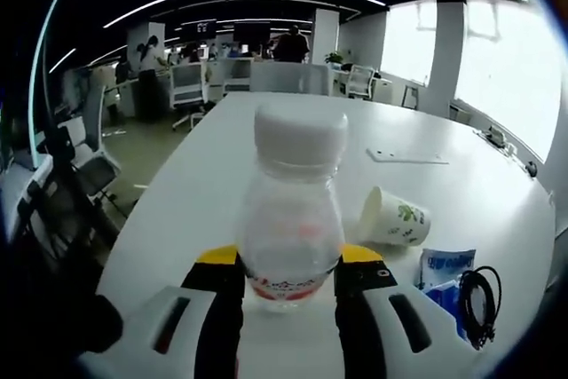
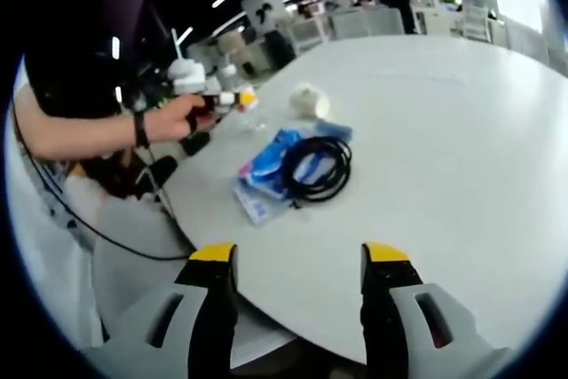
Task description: Arrange the tabletop items into an orderly group along one side of the table until the central work area is clear of visible clutter.
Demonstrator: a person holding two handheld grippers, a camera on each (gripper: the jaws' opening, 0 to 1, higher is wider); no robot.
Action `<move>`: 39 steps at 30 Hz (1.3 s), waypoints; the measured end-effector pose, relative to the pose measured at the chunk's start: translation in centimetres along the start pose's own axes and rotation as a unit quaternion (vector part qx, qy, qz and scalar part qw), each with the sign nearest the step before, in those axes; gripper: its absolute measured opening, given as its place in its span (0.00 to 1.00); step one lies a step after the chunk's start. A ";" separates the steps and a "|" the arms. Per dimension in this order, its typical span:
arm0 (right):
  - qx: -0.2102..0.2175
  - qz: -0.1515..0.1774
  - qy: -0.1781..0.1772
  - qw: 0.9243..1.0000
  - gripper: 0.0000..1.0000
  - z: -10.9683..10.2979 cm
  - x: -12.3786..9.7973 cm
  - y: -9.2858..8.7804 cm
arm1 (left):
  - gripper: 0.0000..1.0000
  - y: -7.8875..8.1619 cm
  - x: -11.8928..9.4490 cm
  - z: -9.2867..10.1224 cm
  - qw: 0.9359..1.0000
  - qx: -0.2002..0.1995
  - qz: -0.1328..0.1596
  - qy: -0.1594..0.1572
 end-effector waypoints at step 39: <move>0.000 0.036 0.008 0.999 0.54 -0.7 -0.6 -0.2 | 0.42 -4.7 -9.7 1.3 0.998 -0.025 -0.035 -0.043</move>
Point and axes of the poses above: the point that each gripper's makers call its tool centre point, and the gripper's own axes: x roughly forward along the fingers, z roughly to its right, y roughly out of its top, the point moved 5 cm from there along -x, roughly backward along the fingers, and after that the axes turned 8 degrees about -x, right-handed, at the moved point
